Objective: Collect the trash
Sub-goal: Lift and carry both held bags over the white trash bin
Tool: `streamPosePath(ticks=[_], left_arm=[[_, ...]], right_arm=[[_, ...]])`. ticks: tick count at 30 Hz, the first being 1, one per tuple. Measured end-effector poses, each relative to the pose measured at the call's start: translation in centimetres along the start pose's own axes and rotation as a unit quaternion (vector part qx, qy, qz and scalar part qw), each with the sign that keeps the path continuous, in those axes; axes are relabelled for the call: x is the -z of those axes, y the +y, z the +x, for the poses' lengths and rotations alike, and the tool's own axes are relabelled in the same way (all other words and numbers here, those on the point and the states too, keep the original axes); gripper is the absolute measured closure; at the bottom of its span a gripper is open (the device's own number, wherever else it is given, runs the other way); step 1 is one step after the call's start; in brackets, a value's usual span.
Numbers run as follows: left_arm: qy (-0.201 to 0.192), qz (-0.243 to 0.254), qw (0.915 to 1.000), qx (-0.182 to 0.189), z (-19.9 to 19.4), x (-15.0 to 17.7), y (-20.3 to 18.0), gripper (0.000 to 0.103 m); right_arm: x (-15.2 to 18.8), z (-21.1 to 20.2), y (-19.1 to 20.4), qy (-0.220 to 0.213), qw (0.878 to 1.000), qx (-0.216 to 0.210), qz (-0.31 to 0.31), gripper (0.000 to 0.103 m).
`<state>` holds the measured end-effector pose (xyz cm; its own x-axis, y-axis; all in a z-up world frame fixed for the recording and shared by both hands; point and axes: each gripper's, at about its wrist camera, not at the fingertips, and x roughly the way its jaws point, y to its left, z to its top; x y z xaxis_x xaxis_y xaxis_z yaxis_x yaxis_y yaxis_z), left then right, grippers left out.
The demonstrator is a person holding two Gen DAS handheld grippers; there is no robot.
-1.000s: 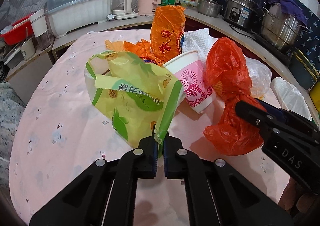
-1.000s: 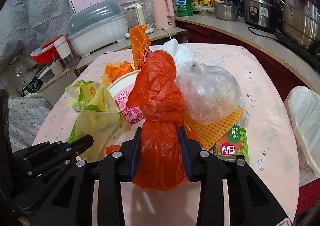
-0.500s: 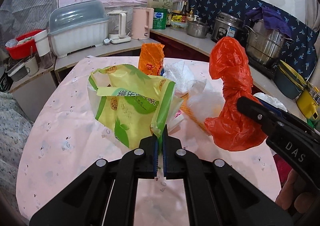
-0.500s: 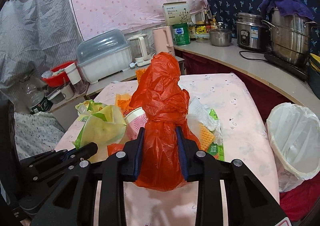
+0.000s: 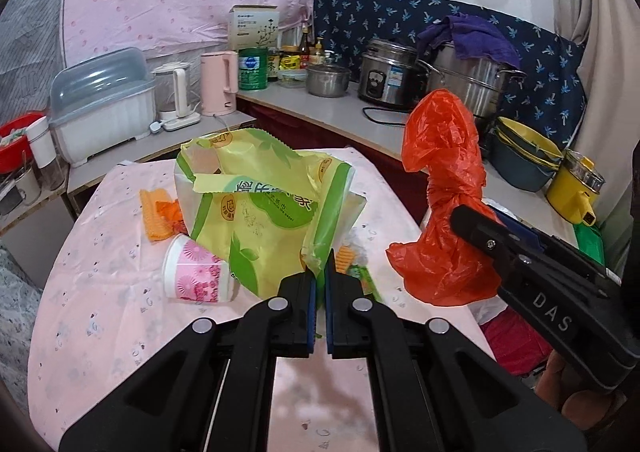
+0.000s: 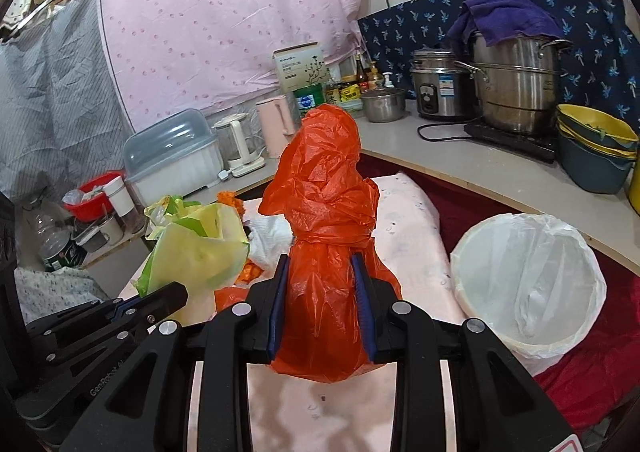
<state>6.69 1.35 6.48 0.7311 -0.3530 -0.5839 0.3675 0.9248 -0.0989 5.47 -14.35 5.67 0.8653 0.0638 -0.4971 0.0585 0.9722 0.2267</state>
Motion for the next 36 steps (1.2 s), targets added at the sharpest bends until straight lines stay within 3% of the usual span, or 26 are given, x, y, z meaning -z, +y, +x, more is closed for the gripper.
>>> streamPosePath(ticks=[8, 18, 29, 36], left_arm=[[0.003, 0.053, 0.9972, 0.054, 2.2, -1.0, -6.9, 0.100], [0.023, 0.096, 0.9878, 0.121, 5.9, -1.7, -13.7, 0.100], [0.057, 0.124, 0.9725, 0.189, 11.5, -2.4, -19.6, 0.100], [0.073, 0.116, 0.9681, 0.209, 14.7, -2.3, -21.1, 0.094]], right_arm=[[0.1, -2.2, -7.3, -0.016, 0.997, 0.058, 0.051, 0.074], [1.0, -4.0, -16.2, -0.027, 0.985, 0.130, 0.113, 0.074], [2.2, -3.0, -20.7, -0.016, 0.976, 0.169, 0.140, 0.074], [2.2, -1.8, -22.3, -0.009, 0.972, 0.181, 0.147, 0.074]])
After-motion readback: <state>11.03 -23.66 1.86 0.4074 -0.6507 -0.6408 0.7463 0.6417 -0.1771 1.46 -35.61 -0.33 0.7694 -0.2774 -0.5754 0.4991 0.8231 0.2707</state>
